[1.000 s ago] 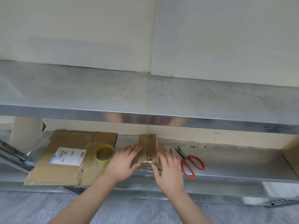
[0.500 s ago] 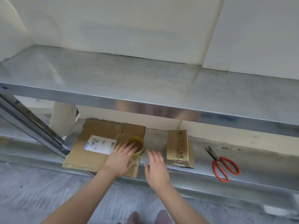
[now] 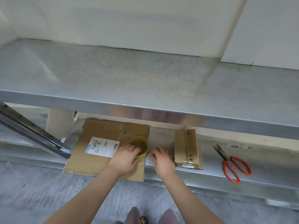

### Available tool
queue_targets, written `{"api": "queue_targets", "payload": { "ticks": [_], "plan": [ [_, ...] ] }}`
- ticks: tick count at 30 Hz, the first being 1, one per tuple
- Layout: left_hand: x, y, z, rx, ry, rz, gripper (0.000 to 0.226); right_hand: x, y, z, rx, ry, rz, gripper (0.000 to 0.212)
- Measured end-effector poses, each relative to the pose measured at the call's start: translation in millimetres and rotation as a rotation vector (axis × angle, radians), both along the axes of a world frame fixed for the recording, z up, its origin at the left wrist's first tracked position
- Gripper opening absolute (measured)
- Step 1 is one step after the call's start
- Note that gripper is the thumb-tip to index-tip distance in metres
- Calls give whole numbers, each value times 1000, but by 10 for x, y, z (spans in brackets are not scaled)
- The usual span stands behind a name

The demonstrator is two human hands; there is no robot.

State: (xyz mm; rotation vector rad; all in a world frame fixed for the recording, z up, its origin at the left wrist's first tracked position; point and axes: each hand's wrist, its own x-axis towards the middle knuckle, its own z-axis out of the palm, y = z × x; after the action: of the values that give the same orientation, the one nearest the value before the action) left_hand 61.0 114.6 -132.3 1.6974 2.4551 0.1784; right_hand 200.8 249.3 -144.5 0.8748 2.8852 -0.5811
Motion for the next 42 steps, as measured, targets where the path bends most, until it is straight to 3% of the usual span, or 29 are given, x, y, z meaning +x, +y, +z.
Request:
{"api": "queue_targets", "payload": {
  "ticks": [5, 12, 17, 26, 31, 34, 38, 42],
  "plan": [
    [-48, -131, 97, 108, -92, 54, 29, 66, -153, 238, -20, 177, 16, 21],
    [209, -282, 551, 194, -192, -93, 31, 540, -196, 663, 28, 290, 101, 12],
    [513, -155, 802, 204, -172, -153, 31, 896, -20, 866, -13, 255, 93, 6],
    [929, 178, 871, 202, -187, -98, 29, 1323, 381, 946, -347, 254, -229, 10],
    [1064, 336, 802, 173, -204, -70, 29, 1425, 507, 994, -299, 202, -241, 21],
    [1027, 343, 784, 184, -185, -5, 30, 1478, 512, 1024, -255, 216, -194, 16],
    [1020, 445, 883, 172, -373, 46, 31, 1499, 571, 1037, -272, 276, -220, 16],
    [1072, 405, 892, 121, -507, 8, 41, 1568, 720, 1033, -441, 337, -326, 18]
  ]
}}
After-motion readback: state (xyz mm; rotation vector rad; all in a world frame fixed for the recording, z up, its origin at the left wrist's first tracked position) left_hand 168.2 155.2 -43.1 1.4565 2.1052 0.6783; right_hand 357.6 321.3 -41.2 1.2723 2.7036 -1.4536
